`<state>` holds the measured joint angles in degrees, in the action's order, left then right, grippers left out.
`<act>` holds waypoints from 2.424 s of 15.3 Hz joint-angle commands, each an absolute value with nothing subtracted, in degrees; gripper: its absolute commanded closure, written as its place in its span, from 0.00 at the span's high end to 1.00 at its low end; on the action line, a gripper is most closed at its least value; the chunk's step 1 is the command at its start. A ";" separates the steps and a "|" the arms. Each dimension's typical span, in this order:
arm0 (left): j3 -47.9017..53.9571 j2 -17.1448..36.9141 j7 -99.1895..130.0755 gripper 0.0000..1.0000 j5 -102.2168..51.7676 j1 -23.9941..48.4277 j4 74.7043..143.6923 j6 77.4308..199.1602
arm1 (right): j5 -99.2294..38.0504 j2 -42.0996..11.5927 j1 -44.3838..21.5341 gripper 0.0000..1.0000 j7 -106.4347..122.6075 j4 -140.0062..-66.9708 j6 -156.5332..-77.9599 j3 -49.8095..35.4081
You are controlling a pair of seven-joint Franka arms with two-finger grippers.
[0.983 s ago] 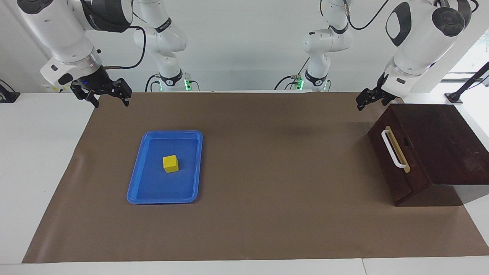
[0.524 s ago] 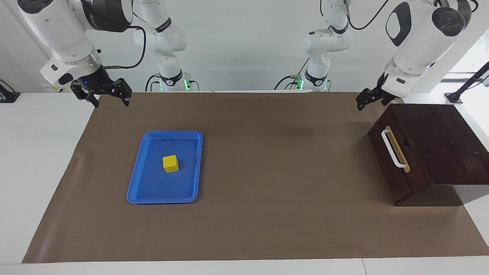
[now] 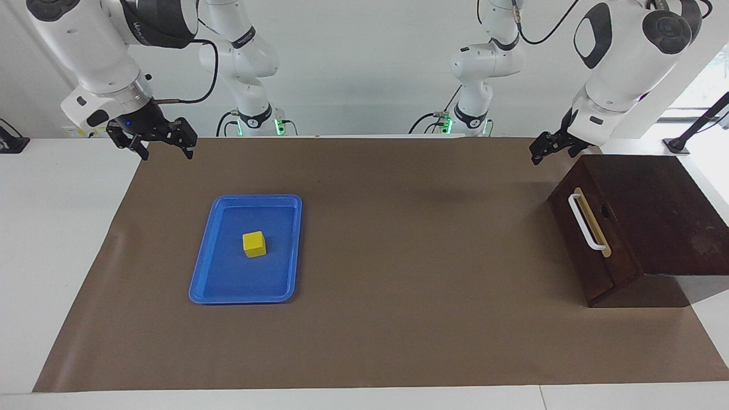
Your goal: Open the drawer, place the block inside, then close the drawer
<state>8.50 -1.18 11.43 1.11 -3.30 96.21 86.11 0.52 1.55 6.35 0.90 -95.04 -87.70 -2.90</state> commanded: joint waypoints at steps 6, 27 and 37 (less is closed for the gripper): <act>8.53 -3.34 10.55 1.00 1.22 -2.73 100.18 95.49 | -13.60 -6.22 9.49 1.00 -28.79 -98.61 -88.24 -2.99; 8.61 7.47 5.89 1.00 33.92 -5.80 117.59 129.37 | -37.97 -31.19 12.22 1.00 -49.92 -94.40 -96.50 -1.93; 8.96 10.11 21.08 1.00 33.31 9.04 115.05 125.61 | -41.04 -32.78 11.60 1.00 -50.01 -94.21 -98.53 -2.11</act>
<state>9.30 9.40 17.50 33.10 4.69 116.43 128.22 -39.02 -32.54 11.85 -48.81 -93.88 -98.27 -1.80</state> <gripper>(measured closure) 0.000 0.000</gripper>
